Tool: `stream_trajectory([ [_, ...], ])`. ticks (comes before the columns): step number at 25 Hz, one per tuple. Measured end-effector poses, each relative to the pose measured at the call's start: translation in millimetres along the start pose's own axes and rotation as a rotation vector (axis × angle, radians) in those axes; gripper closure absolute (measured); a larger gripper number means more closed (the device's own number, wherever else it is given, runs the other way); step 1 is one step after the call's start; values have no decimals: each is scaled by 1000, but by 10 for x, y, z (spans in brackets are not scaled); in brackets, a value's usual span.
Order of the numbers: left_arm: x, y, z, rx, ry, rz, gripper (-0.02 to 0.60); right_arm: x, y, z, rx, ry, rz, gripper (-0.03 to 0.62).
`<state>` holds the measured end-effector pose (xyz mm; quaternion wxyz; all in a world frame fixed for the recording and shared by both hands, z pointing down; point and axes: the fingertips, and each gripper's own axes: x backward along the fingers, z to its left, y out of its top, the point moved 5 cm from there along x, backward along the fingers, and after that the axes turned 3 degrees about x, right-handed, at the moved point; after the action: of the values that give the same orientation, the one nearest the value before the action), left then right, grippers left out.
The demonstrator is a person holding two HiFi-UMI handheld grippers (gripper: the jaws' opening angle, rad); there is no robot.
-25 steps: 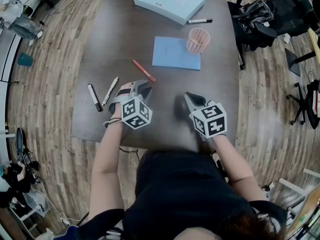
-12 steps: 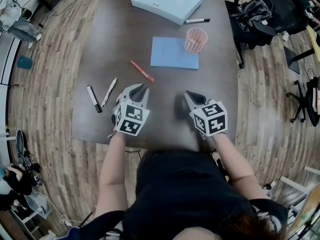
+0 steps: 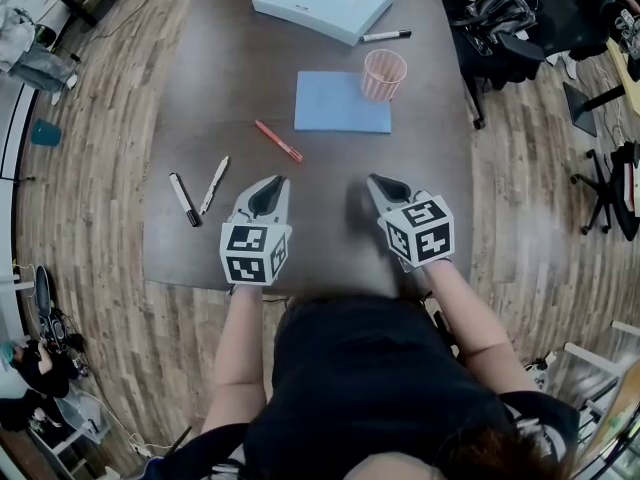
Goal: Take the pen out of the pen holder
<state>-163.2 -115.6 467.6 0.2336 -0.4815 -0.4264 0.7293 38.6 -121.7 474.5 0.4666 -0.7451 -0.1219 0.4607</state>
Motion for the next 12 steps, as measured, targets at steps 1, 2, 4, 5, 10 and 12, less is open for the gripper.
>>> stream_trajectory([
  [1, 15, -7, 7, 25, 6, -6, 535, 2, 4, -4, -1, -2, -1, 580],
  [2, 29, -16, 14, 48, 10, -11, 538, 4, 7, -5, -2, -4, -3, 580],
  [4, 55, -42, 18, 87, 10, -17, 541, 6, 8, -4, -2, -7, -6, 580],
  [5, 67, -53, 14, 102, 9, -19, 543, 9, 6, -5, -2, -9, -7, 580],
  [10, 122, -112, 19, 173, 30, -1, 551, 20, 9, -16, -3, -15, -6, 580],
  [12, 136, -160, 13, 196, 38, 17, 552, 18, 12, -17, -5, -15, -9, 580],
])
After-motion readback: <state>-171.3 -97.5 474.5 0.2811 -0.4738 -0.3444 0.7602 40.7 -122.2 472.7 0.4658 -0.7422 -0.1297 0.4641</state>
